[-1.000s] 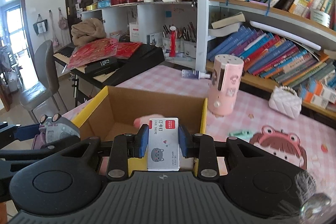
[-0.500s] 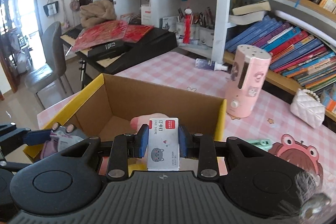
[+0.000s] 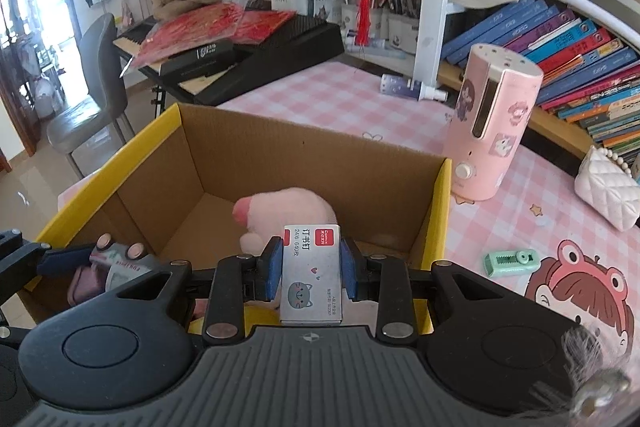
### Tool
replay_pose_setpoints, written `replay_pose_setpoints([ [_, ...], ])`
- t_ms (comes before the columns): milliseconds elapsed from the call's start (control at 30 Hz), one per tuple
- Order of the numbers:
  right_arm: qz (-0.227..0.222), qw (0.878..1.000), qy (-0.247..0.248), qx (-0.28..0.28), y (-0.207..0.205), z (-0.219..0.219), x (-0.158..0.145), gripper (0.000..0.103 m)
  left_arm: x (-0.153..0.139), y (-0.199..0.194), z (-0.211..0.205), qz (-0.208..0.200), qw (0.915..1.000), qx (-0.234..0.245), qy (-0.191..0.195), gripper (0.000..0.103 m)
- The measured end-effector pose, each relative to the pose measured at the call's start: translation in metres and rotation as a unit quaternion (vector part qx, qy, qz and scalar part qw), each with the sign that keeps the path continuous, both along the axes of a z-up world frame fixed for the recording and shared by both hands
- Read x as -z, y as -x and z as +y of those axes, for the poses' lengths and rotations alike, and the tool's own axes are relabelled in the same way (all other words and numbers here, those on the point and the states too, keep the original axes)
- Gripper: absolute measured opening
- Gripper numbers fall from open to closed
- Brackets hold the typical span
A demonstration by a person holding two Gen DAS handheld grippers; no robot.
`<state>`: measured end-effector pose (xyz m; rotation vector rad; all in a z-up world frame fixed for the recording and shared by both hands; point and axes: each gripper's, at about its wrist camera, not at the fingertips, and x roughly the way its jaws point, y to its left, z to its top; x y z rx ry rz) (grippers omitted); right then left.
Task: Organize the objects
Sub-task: 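Lower the toy truck into the box and open the left tool while the right tool lowers the white box, then open the right tool to drop the white box while the left tool rises out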
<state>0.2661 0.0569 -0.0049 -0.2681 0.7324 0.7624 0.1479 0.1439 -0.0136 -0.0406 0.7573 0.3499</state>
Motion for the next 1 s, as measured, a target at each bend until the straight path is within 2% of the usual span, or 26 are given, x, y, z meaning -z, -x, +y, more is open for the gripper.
replay_pose_setpoints([
  [167,0.005,1.000,0.006,-0.017,-0.001,0.005,0.004,0.028,0.000,-0.002,-0.007,0.000,0.9996,0.013,-0.023,0.064],
  [300,0.011,1.000,0.013,-0.026,-0.004,0.009,0.007,0.028,-0.003,-0.001,-0.008,-0.005,0.9995,0.013,-0.027,0.065],
  [400,0.014,0.999,0.022,-0.037,-0.004,0.014,0.009,0.028,-0.003,0.000,-0.009,-0.006,0.9994,0.011,-0.034,0.072],
  [600,0.027,0.997,0.059,-0.050,-0.007,0.025,0.016,0.029,-0.002,0.001,-0.013,0.002,0.9985,0.014,-0.053,0.074],
  [700,0.034,0.996,0.067,-0.051,-0.008,0.027,0.018,0.029,-0.005,0.002,-0.012,0.000,0.9982,0.011,-0.059,0.080],
  [1000,0.033,0.997,0.052,-0.048,-0.006,0.021,0.015,0.032,-0.011,0.008,-0.015,-0.011,0.9975,0.006,-0.069,0.085],
])
